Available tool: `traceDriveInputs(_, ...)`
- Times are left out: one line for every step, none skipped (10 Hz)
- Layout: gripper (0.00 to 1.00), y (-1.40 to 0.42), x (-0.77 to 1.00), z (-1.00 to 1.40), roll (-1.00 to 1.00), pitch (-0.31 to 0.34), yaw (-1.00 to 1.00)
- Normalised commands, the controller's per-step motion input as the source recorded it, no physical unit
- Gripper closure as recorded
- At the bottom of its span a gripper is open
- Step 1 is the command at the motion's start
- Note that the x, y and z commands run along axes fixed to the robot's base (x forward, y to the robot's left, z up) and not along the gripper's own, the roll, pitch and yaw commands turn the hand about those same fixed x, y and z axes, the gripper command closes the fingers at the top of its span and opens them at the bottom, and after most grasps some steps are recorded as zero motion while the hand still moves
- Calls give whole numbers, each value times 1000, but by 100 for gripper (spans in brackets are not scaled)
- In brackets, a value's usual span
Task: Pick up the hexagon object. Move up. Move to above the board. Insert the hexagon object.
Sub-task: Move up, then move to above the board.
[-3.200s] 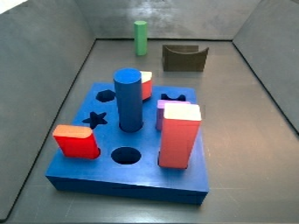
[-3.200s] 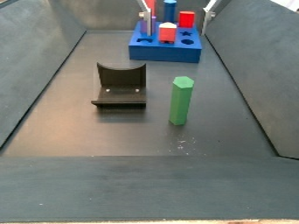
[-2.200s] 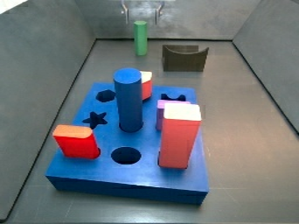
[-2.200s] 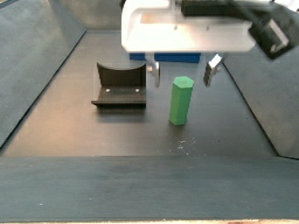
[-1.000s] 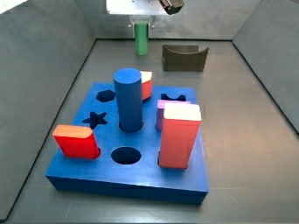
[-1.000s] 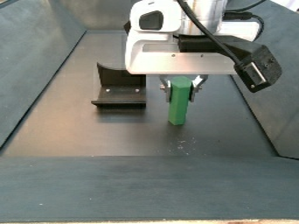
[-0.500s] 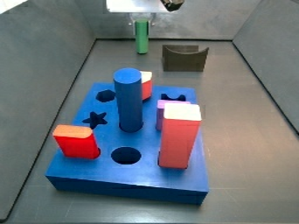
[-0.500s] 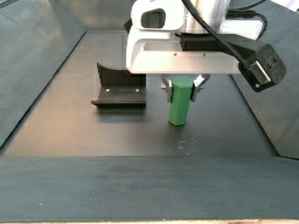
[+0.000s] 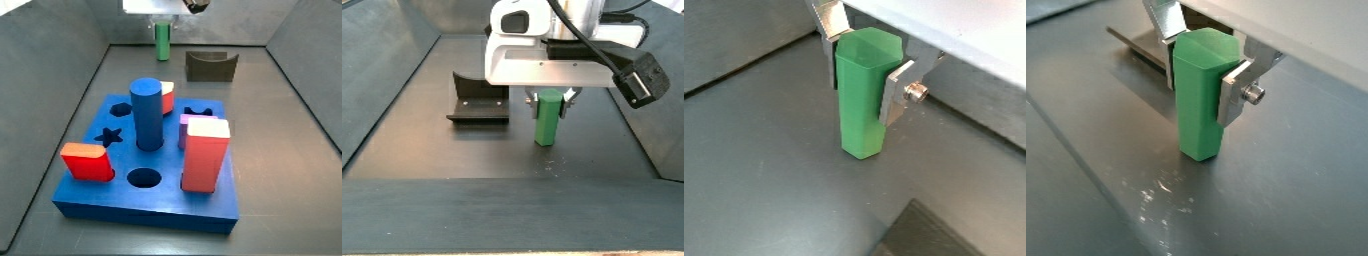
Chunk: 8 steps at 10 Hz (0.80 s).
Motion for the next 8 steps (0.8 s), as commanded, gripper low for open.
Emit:
traceDriveInputs(100, -29, -49, 791, -11, 32, -25)
traceDriveInputs(100, -23, -74, 650, 1, 67, -28)
traceDriveInputs(100, -8, -48, 523, 24, 78, -28)
traceDriveInputs(100, -3, -27, 336, 51, 88, -24)
traceDriveInputs(100, -4, -23, 236, 62, 88, -16)
traceDriveInputs(100, 10, 64, 1000, 36, -120, -8)
traceDriveInputs(100, 11, 64, 1000, 39, -113, -2)
traceDriveInputs(100, 10, 51, 1000, 37, -64, -1)
